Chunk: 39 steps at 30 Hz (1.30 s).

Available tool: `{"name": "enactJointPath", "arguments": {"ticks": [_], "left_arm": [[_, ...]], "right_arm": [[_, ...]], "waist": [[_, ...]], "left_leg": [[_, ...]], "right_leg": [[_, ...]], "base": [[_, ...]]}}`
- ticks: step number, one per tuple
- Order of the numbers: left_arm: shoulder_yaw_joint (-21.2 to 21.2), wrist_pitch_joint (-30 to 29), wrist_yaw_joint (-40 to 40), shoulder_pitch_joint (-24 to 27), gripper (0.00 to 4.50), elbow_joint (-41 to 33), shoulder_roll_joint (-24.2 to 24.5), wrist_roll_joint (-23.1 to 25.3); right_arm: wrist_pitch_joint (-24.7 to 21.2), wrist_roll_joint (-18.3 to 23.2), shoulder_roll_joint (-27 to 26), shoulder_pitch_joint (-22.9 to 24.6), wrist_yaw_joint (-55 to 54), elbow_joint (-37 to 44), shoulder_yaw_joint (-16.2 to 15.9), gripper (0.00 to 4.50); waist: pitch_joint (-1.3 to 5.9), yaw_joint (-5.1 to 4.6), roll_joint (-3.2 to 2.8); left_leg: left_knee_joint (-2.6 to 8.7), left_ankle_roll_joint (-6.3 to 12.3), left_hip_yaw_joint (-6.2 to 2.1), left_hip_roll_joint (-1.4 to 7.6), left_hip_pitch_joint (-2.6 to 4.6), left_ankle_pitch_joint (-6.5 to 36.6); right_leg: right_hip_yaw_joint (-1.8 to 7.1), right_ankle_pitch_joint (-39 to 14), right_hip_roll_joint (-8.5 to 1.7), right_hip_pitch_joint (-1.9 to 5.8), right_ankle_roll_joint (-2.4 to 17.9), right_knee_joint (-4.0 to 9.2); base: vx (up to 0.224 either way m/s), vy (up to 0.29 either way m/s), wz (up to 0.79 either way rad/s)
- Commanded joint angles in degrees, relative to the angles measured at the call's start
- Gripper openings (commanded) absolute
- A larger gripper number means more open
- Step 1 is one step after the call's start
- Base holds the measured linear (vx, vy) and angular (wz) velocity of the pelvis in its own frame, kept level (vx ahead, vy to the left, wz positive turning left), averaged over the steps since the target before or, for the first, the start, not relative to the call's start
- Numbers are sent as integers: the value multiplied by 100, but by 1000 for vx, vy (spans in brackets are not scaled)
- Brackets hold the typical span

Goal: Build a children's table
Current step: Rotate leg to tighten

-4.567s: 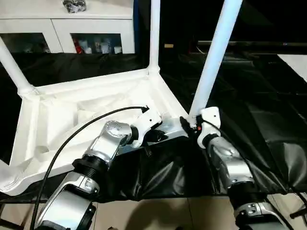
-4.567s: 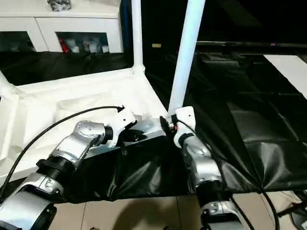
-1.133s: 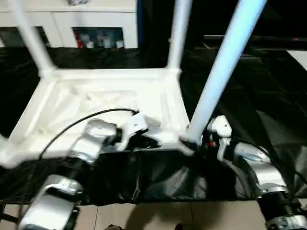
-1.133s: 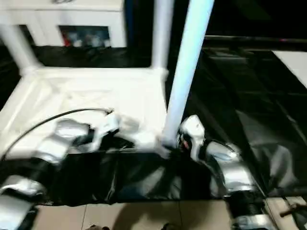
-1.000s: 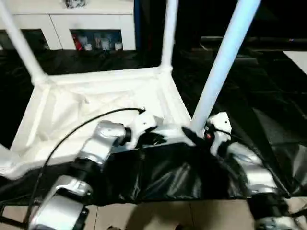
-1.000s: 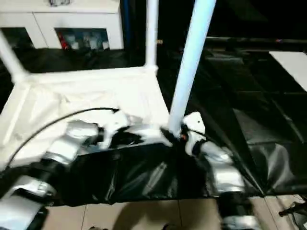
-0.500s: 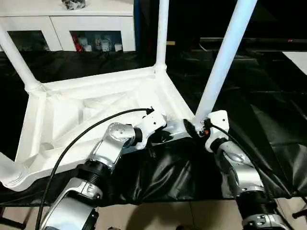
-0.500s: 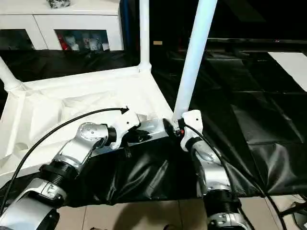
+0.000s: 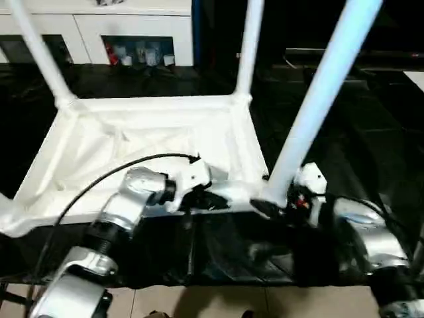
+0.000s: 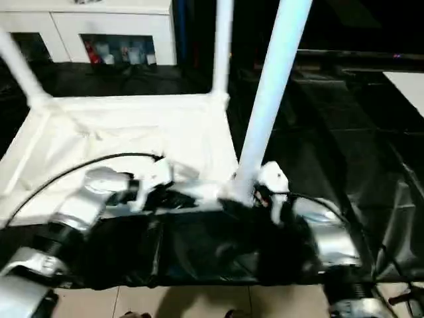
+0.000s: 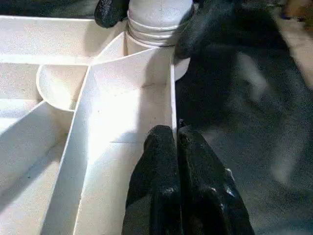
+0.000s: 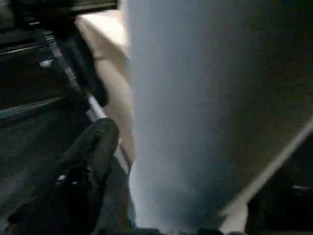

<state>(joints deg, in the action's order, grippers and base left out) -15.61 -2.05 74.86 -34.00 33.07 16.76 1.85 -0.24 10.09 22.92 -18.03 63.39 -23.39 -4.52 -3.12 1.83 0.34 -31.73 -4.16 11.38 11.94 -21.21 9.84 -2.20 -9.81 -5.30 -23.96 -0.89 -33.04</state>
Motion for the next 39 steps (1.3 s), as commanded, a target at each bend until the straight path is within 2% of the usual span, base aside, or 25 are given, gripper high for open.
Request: {"name": "enactJointPath", "arguments": {"ticks": [1,5,12,19,22,23,27,28,31,32,33,34,37,39], "left_arm": [[-246,51,231,99,0,-5,-105,-69],[-282,180,673,49,0,132,141,-115],[-318,246,986,-59,0,307,316,-123],[-266,83,555,-58,0,346,210,-60],[-162,-131,-107,-98,0,353,-28,12],[-144,-236,-329,-78,0,294,-125,44],[-189,-614,-958,91,0,-36,-507,163],[-226,-749,-1295,159,0,-118,-728,242],[-254,-818,-1526,179,0,-113,-882,291],[-306,-902,-1816,194,0,-92,-1114,348],[-317,-921,-1941,194,0,-74,-1198,369],[-323,-937,-2051,195,0,-52,-1265,398],[-376,-973,-2217,248,0,-60,-1411,472],[-389,-1061,-2140,291,0,-139,-1431,450]], "right_arm": [[-104,36,-52,-7,303,26,-290,330],[-114,38,142,-141,890,-116,-422,309],[-281,127,176,-227,1321,-13,-654,271],[-341,353,-161,-50,894,240,-472,267],[-304,339,-471,94,100,311,-208,267],[-377,214,-590,152,-323,353,-177,267],[-573,-108,-1062,358,-1602,459,-22,266],[-602,-284,-1319,399,-2154,429,28,266],[-663,-417,-1528,399,-2612,388,88,266],[-733,-621,-1785,325,-3350,265,210,266],[-746,-681,-1876,272,-3627,194,254,266],[-750,-724,-1951,216,-3856,127,269,266],[-617,-831,-2164,77,-4264,-37,250,266],[-542,-728,-2206,71,-4096,35,258,336]], "waist": [[247,9,63],[235,23,72],[241,35,76],[239,38,74],[200,4,83],[199,1,67],[172,-35,60],[169,-60,51],[181,-61,61],[174,-73,44],[179,-73,33],[173,-83,45],[192,-105,24],[200,-126,22]], "left_leg": [[300,661,13,129,31,1304],[311,552,9,131,39,1454],[305,545,6,133,37,1304],[316,481,5,133,44,1371],[360,298,-24,120,64,1788],[369,233,-45,113,68,1867],[416,47,-76,118,93,2184],[427,6,-87,111,66,2213],[416,24,-89,93,79,2244],[425,13,-86,94,72,2237],[420,3,-86,79,91,2311],[424,-7,-90,78,76,2322],[418,8,-84,65,69,2287],[413,64,-80,64,57,2299]], "right_leg": [[138,-1054,-158,272,1494,341],[137,-1313,-167,266,1450,355],[137,-1114,-176,277,1508,324],[139,-1239,-179,273,1490,337],[149,-2041,-203,230,1271,429],[154,-2296,-211,225,1159,452],[158,-2732,-196,164,912,516],[158,-2773,-187,173,836,523],[163,-2793,-181,158,756,537],[169,-2716,-173,142,753,541],[161,-2764,-169,131,728,551],[161,-2804,-168,135,700,554],[165,-2678,-160,137,672,552],[163,-2604,-154,148,659,555]], "base": [[0,0,0],[0,0,0],[0,0,0],[0,0,0],[0,0,0],[0,0,0],[0,0,0],[0,0,0],[0,0,0],[0,0,0],[0,0,0],[0,0,0],[0,0,0],[0,0,0]]}}
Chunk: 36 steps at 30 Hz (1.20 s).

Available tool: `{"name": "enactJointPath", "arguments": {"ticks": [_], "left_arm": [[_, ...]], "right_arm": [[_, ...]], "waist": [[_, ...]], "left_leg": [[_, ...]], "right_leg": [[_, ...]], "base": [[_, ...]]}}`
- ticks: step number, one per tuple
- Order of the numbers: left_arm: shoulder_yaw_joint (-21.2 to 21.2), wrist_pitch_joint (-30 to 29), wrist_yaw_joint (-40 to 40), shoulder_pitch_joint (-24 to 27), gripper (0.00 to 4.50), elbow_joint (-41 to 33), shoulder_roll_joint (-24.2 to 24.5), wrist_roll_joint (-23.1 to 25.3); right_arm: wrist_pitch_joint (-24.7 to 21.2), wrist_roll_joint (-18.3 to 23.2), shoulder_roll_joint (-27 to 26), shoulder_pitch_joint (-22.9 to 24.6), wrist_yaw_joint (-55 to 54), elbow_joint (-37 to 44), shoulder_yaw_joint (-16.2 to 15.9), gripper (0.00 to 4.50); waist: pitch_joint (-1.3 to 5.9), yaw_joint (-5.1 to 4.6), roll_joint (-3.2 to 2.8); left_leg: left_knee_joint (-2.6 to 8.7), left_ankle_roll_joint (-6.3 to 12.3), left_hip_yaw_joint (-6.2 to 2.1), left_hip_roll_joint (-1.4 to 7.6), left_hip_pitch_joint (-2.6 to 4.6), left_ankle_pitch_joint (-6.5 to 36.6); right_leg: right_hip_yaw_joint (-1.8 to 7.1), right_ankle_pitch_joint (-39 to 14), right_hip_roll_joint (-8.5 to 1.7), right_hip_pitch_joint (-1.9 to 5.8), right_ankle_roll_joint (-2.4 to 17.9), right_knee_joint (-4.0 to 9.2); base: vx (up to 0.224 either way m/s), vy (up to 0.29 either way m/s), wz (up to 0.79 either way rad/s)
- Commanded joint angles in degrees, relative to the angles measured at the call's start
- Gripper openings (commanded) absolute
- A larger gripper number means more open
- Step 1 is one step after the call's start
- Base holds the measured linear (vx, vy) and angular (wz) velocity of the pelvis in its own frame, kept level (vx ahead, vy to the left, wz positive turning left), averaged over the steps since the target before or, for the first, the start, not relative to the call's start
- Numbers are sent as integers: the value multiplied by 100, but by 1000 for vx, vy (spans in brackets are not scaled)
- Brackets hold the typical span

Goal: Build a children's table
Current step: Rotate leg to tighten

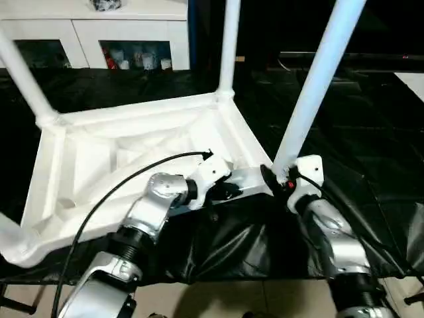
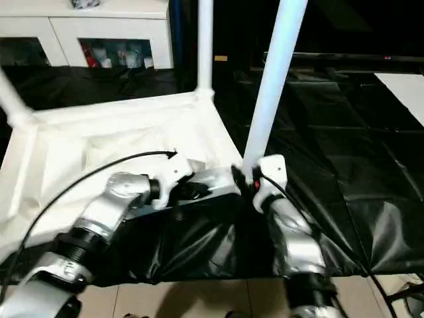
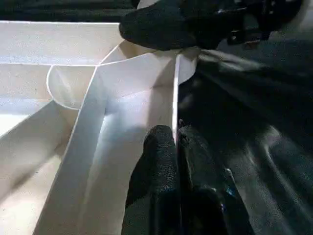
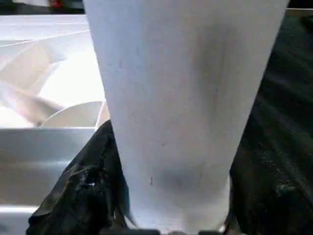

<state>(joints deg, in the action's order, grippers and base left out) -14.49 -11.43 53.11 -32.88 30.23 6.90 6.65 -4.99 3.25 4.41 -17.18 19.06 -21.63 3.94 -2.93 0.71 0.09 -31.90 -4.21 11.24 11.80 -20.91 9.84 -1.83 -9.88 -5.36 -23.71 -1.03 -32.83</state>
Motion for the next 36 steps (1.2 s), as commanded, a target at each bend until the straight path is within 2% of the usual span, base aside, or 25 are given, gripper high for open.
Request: {"name": "enactJointPath", "arguments": {"ticks": [1,4,5,6,13,14,15,16,17,18,20,21,23,26,29,30,36], "left_arm": [[-495,-95,61,185,0,130,-426,-37],[-484,169,239,180,0,138,-261,-45],[-480,335,418,167,0,173,-119,-64],[-480,335,418,167,0,173,-119,-64],[-413,607,1299,132,0,226,495,-222],[-393,684,1505,111,0,255,619,-263],[-393,684,1505,111,0,255,619,-263],[-365,741,1771,85,0,286,774,-323],[-361,728,1832,80,0,285,814,-336],[-375,795,1953,62,0,315,891,-341],[-383,835,2071,41,0,349,958,-360],[-389,901,2186,15,0,398,1019,-373],[-397,971,2374,-41,0,488,1110,-390],[-442,1070,2538,-117,0,592,1196,-402],[-452,1094,2620,-152,0,636,1221,-419],[-464,1112,2669,-167,0,659,1233,-428],[-485,1168,2756,-192,0,744,1230,-486]], "right_arm": [[-71,22,-340,-9,414,-91,-559,338],[-55,148,-154,-7,854,24,-535,349],[-78,185,64,-25,1194,60,-583,369],[-78,185,64,-25,1194,60,-583,380],[25,475,1060,-58,2892,164,-806,380],[-24,592,1268,-26,3343,269,-852,380],[-24,592,1268,-26,3343,269,-852,380],[-80,714,1527,4,3944,373,-889,380],[-85,734,1595,6,4085,382,-896,380],[-105,794,1700,-12,4303,364,-925,380],[-126,848,1800,-37,4502,331,-964,366],[-155,894,1894,-69,4711,289,-1013,354],[-219,901,2035,-132,5028,217,-1123,344],[-287,910,2132,-189,5322,183,-1251,323],[-339,934,2119,-229,5447,175,-1275,304],[-343,933,2107,-254,5492,166,-1308,283],[-438,1032,2074,-212,5598,264,-1397,262]], "waist": [[187,-16,38],[210,-26,29],[214,-23,36],[220,-26,32],[231,-4,39],[241,-9,72],[244,10,59],[249,11,62],[258,15,49],[247,6,67],[250,20,68],[246,41,84],[231,75,78],[222,139,84],[233,158,96],[233,161,91],[239,169,93]], "left_leg": [[431,89,-66,79,25,2291],[426,151,-59,85,0,2125],[423,192,-56,90,-4,2066],[412,227,-47,90,-12,2021],[367,410,-20,100,-20,1692],[349,442,-8,101,-19,1581],[347,475,-17,99,-18,1531],[336,541,-13,102,-24,1432],[323,615,-10,107,-17,1332],[321,660,1,116,-22,1273],[311,684,6,114,-15,1223],[308,696,12,114,-7,1233],[312,658,18,126,-1,1313],[325,538,20,149,21,1417],[322,493,18,147,19,1344],[320,494,18,144,15,1308],[302,531,26,131,12,1199]], "right_leg": [[126,-2565,-149,129,683,531],[127,-2213,-141,158,779,498],[124,-2048,-138,173,835,484],[124,-1907,-136,188,895,469],[118,-1667,-172,229,1139,428],[120,-1494,-163,236,1204,406],[113,-1414,-162,251,1236,391],[109,-1208,-154,268,1301,368],[109,-984,-153,273,1391,339],[107,-858,-159,260,1468,332],[105,-828,-167,270,1535,320],[96,-923,-158,275,1538,327],[91,-1129,-158,267,1521,329],[103,-1387,-175,252,1444,334],[107,-1310,-177,256,1446,321],[107,-1241,-174,258,1460,314],[103,-1069,-173,266,1517,293]], "base": [[0,0,0],[0,0,0],[0,0,0],[0,0,0],[0,0,0],[0,0,0],[0,0,0],[0,0,0],[0,0,0],[0,0,0],[0,0,0],[0,0,0],[0,0,0],[0,0,0],[0,0,0],[0,0,0],[0,0,0]]}}
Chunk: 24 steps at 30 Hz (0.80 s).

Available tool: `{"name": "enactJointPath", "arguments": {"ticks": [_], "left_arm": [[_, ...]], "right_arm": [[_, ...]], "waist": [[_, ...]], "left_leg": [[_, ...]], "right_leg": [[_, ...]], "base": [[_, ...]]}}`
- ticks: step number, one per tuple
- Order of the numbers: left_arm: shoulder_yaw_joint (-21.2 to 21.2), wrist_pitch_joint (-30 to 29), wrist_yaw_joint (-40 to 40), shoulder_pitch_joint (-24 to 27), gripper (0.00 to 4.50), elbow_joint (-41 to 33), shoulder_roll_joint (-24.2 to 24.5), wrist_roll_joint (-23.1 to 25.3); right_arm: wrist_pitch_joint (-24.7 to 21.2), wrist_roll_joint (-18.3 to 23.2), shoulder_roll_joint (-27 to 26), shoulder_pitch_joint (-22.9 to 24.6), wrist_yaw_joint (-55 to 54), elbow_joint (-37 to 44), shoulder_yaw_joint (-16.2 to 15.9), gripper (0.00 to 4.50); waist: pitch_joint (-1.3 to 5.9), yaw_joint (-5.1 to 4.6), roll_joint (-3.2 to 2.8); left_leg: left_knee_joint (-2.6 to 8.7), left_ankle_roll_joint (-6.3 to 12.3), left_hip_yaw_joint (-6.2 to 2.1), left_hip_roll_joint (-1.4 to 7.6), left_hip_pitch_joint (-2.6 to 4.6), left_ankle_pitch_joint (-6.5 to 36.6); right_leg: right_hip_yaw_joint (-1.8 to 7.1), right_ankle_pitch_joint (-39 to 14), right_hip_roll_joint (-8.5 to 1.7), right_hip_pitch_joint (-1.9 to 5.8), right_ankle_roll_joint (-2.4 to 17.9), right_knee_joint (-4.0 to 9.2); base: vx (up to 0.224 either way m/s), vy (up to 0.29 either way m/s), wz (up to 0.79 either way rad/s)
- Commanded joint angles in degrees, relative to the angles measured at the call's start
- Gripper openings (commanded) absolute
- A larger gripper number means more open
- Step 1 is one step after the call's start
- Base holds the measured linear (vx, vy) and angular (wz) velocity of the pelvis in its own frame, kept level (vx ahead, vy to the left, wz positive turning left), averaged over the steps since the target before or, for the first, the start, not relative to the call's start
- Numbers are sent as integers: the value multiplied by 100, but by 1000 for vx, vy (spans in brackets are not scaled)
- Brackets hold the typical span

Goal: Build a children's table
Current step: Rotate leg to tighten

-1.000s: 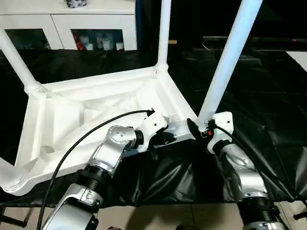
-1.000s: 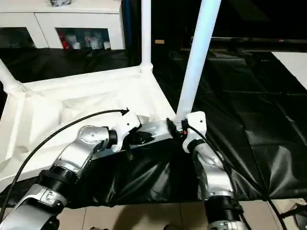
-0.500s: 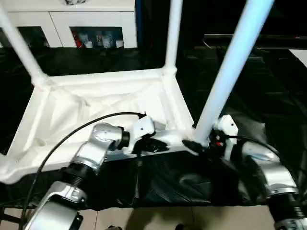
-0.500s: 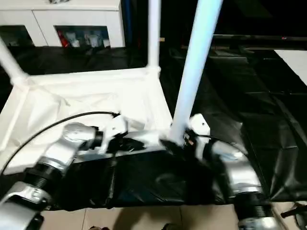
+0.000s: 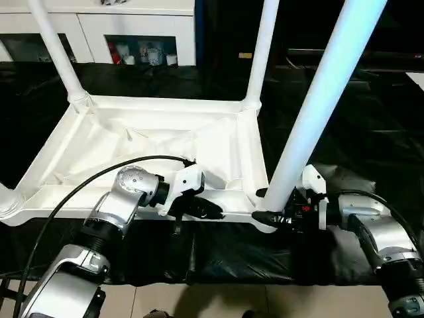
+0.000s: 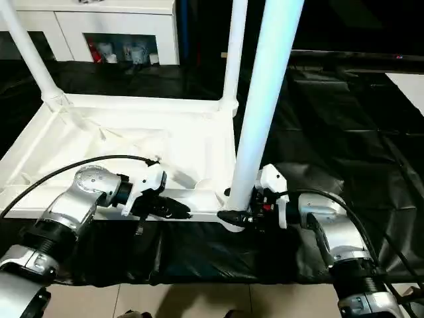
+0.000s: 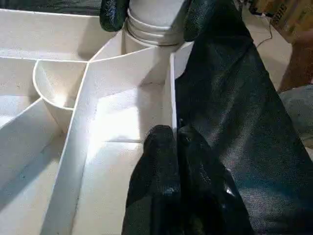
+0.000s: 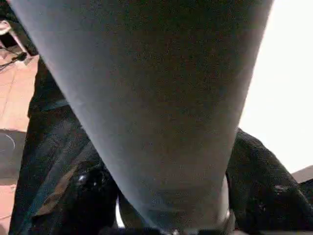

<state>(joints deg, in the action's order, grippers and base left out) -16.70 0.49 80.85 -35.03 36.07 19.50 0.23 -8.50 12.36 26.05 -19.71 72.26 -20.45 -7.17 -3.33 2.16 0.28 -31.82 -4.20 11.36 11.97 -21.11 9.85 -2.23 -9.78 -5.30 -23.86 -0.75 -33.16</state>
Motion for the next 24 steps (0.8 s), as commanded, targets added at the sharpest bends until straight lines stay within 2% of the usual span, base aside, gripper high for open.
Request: {"name": "enactJointPath", "arguments": {"ticks": [1,3,5,7,9,10,11,12,13,15,17,18,19,20,23,24], "left_arm": [[-254,-37,-38,28,0,160,-46,144],[-213,-101,-130,49,0,137,-106,120],[-136,-308,-439,109,0,7,-262,96],[-117,-381,-564,126,0,-35,-318,101],[-81,-617,-985,176,0,-152,-516,145],[-81,-617,-985,176,0,-152,-516,145],[-91,-729,-1205,210,0,-204,-636,185],[-136,-907,-1552,296,0,-295,-897,240],[-149,-964,-1652,326,0,-329,-983,256],[-206,-1038,-1841,362,0,-329,-1182,299],[-255,-1101,-2031,380,0,-314,-1355,347],[-300,-1159,-2153,387,0,-322,-1465,386],[-369,-1200,-2351,367,0,-280,-1623,475],[-401,-1215,-2411,363,0,-278,-1670,503],[-481,-1238,-2444,372,0,-312,-1746,555],[-452,-1278,-2478,380,0,-360,-1781,552]], "right_arm": [[-113,147,-110,78,263,189,-275,261],[-174,211,-181,180,161,302,-214,261],[-72,292,-444,390,-363,495,38,261],[-27,269,-543,438,-626,509,120,261],[86,-38,-752,543,-1462,423,219,261],[86,-38,-752,543,-1462,423,219,261],[58,-164,-882,605,-1866,424,257,261],[-119,-265,-1152,699,-2509,458,364,261],[-203,-287,-1242,728,-2689,482,398,260],[-303,-374,-1525,713,-3155,439,448,259],[-372,-466,-1809,661,-3632,347,514,259],[-411,-504,-2005,580,-3975,221,558,259],[-381,-589,-2262,408,-4399,-42,556,259],[-343,-634,-2360,339,-4558,-146,515,259],[-93,-770,-2607,205,-4841,-346,411,259],[121,-807,-2699,152,-4884,-372,406,328]], "waist": [[284,24,78],[277,39,79],[270,47,81],[254,36,84],[214,-11,78],[213,-23,83],[204,-37,66],[193,-57,72],[180,-62,51],[178,-89,81],[182,-105,70],[152,-119,35],[151,-140,47],[141,-179,25],[154,-261,3],[143,-302,-12]], "left_leg": [[289,538,14,113,30,1179],[292,559,12,123,33,1155],[300,533,12,129,31,1173],[323,463,-1,120,36,1369],[369,290,-27,111,45,1700],[373,244,-38,107,49,1775],[388,177,-51,107,60,1900],[399,137,-58,105,64,2006],[410,110,-67,104,66,2065],[415,72,-90,83,63,2213],[419,54,-99,76,81,2322],[427,18,-116,61,96,2480],[432,8,-114,57,103,2567],[441,-47,-145,44,121,2728],[459,-56,-180,43,135,2875],[492,-43,-204,44,99,2947]], "right_leg": [[143,-1053,-179,287,1492,325],[142,-1040,-179,284,1491,323],[150,-1085,-186,280,1466,329],[144,-1427,-196,259,1390,371],[153,-2112,-203,225,1183,444],[151,-2288,-209,221,1111,465],[157,-2506,-200,204,996,494],[162,-2640,-193,181,917,516],[162,-2715,-193,171,881,530],[148,-3013,-184,165,735,550],[154,-3213,-189,130,617,590],[150,-3428,-194,102,513,626],[147,-3504,-181,88,479,641],[117,-3717,-187,79,408,664],[73,-3788,-202,100,334,719],[52,-3671,-190,126,330,718]], "base": [[0,0,0],[0,0,0],[0,0,0],[0,0,0],[0,0,0],[0,0,0],[0,0,0],[0,0,0],[0,0,0],[0,0,0],[0,0,0],[0,0,0],[0,0,0],[0,0,0],[0,0,0],[0,0,0]]}}
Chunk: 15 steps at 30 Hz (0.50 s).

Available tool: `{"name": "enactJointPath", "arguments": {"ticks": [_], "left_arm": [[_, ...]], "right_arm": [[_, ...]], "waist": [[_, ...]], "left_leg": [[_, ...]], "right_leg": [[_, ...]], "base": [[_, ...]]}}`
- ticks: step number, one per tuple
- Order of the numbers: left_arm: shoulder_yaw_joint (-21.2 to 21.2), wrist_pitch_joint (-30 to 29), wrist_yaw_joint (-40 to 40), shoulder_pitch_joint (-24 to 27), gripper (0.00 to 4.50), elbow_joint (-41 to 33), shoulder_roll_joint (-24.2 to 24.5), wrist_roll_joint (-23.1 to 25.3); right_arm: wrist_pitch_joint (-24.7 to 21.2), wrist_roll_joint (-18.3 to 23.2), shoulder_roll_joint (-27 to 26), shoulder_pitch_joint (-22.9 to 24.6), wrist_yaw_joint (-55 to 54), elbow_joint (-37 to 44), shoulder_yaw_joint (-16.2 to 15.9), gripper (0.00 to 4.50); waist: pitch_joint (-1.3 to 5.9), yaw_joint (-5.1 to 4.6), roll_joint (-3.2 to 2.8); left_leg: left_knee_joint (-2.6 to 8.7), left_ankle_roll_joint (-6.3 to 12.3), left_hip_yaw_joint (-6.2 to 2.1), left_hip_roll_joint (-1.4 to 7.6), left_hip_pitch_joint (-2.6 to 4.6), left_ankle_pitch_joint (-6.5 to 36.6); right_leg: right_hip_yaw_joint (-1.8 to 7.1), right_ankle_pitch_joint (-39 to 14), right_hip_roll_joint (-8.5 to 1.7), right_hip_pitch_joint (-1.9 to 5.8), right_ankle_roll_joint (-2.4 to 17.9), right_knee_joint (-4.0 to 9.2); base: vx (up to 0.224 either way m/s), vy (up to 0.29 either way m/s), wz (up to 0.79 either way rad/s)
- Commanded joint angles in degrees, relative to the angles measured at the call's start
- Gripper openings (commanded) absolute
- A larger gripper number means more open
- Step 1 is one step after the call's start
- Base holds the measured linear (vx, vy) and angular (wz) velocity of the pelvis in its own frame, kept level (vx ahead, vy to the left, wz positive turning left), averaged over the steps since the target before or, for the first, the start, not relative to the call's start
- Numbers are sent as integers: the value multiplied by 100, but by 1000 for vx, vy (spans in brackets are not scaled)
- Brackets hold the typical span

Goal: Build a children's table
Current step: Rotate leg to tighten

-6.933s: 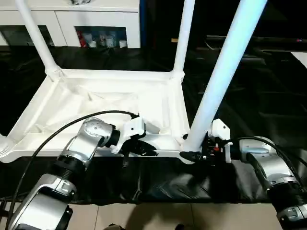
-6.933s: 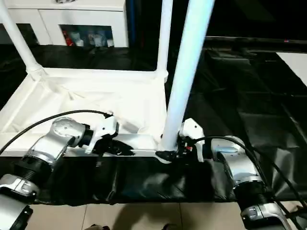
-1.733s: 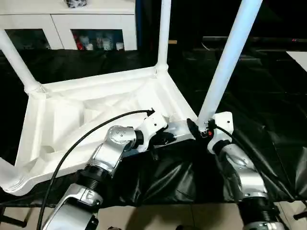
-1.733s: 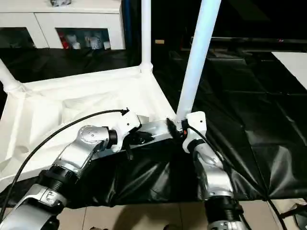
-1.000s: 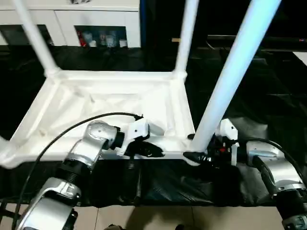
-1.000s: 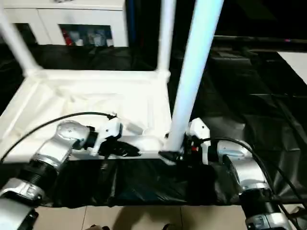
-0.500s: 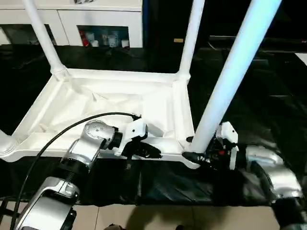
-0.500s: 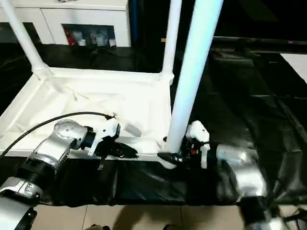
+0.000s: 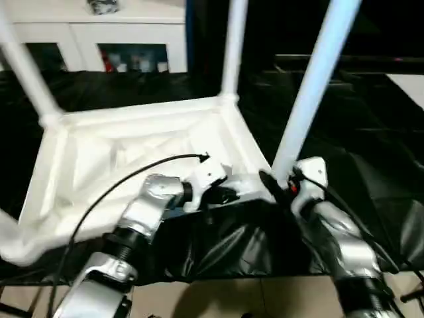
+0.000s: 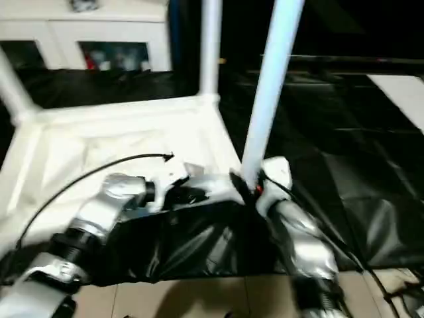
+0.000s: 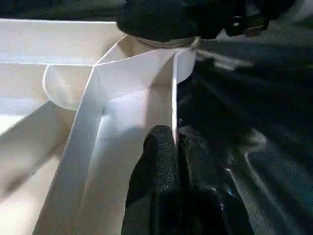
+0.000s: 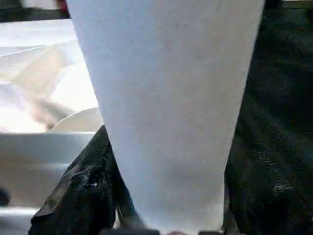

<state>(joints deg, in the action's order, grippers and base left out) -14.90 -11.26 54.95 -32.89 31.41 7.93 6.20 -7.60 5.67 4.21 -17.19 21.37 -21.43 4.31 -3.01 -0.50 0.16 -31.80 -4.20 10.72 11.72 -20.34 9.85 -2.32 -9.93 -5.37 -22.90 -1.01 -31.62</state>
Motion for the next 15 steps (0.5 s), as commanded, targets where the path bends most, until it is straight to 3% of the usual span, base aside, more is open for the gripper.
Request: {"name": "enactJointPath", "arguments": {"ticks": [1,3,5,6,9,12,15], "left_arm": [[-633,-102,112,166,0,106,-624,-45],[-589,-116,127,159,0,79,-585,-51],[-554,-91,175,153,0,77,-502,-57],[-542,-75,184,154,0,77,-464,-57],[-532,187,422,121,0,174,-169,-7],[-499,314,676,92,0,251,6,-60],[-463,412,920,51,0,327,153,-110]], "right_arm": [[31,-138,-515,-99,204,-274,-742,328],[38,-10,-520,-118,349,-170,-650,328],[-4,27,-380,-102,568,-53,-634,364],[34,-17,-290,-98,639,-38,-668,373],[59,27,394,19,1614,139,-902,382],[213,133,800,138,2335,319,-1044,382],[315,244,1063,179,2860,369,-1062,382]], "waist": [[112,-45,3],[111,-75,-6],[124,-90,-7],[151,-90,39],[187,-37,18],[180,4,42],[214,39,61]], "left_leg": [[487,-46,-138,73,34,3013],[482,-17,-139,68,81,3161],[499,0,-147,75,49,3119],[502,40,-127,93,13,2926],[473,181,-80,110,-24,2487],[432,373,-23,96,-51,2184],[402,447,-14,96,-73,1819]], "right_leg": [[64,-3648,-181,9,363,575],[58,-3584,-166,-17,426,599],[68,-3335,-162,20,506,569],[100,-2931,-159,51,632,523],[135,-2164,-156,110,899,445],[160,-1987,-181,121,1032,426],[153,-1870,-202,165,1090,388]], "base": [[0,0,0],[0,0,0],[0,0,0],[0,0,0],[0,0,0],[0,0,0],[0,0,0]]}}
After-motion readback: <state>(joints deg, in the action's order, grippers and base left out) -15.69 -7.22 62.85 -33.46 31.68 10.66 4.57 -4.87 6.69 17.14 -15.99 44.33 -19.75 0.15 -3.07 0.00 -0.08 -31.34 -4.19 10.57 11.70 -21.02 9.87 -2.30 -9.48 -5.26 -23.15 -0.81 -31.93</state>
